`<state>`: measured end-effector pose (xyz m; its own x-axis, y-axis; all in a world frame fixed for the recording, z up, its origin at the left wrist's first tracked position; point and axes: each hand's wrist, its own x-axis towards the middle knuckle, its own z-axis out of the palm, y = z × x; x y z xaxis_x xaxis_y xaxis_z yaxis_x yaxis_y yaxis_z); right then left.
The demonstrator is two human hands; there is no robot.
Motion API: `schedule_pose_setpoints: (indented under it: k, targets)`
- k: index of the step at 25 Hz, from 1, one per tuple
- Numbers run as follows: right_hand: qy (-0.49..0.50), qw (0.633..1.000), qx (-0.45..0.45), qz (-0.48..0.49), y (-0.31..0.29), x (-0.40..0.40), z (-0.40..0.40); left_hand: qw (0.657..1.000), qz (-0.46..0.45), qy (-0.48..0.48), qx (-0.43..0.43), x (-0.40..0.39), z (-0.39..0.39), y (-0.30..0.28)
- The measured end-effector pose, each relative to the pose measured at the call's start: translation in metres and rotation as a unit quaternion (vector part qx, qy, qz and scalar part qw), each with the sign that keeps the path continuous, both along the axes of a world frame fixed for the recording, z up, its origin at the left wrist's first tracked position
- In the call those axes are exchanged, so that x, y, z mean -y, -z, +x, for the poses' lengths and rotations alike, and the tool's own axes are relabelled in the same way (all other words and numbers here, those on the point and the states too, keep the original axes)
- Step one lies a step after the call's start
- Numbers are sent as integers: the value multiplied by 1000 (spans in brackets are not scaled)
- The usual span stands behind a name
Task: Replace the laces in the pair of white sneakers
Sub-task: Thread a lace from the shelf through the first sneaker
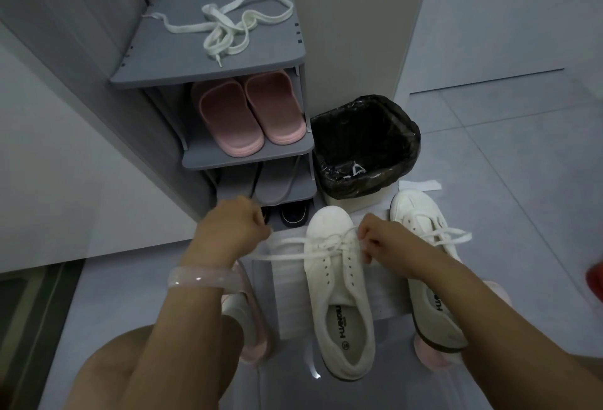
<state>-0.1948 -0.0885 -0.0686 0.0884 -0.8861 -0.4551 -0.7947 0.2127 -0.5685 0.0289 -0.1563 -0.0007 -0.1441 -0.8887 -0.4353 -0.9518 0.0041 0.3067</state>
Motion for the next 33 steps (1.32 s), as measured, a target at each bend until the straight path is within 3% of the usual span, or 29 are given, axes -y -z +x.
schedule_pose_setpoints:
  k: [3,5,9,12,16,19,23,25,27,29,31,32,33]
  targets:
    - [-14,1000,-18,-8,9,-4,6,998,-14,58,25,-5,-16,19]
    - [-20,999,-26,-22,13,-4,11,992,-45,111,-26,-14,-33,30]
    - [-69,991,-98,-59,10,-4,17,983,6,175,-61,-46,-65,66]
    - [-70,985,-135,-88,19,-9,29,987,41,135,-79,-52,-70,85]
    - [83,990,-84,-80,29,-11,27,964,86,20,-250,-54,-66,91]
    - [41,987,-116,-100,31,-17,27,942,110,-36,-314,-56,-66,98]
    - [-43,977,-150,-143,24,-15,24,963,52,6,-264,-57,-67,111]
    - [-58,986,-113,-111,17,-12,21,969,17,-5,-246,-55,-67,118]
    - [-66,985,-142,-68,14,-10,22,961,-15,-37,-273,-52,-69,107]
    - [-51,982,-172,-54,10,-9,25,909,-29,-131,-395,-39,-65,73]
    - [-34,984,-169,-43,8,-8,25,774,-6,-241,-586,-20,-51,21]
    - [-36,985,-163,-39,7,-8,26,728,-11,-254,-637,-12,-39,-4]
    - [-44,986,-156,-42,8,-8,26,739,-37,-238,-629,-5,-26,-25]
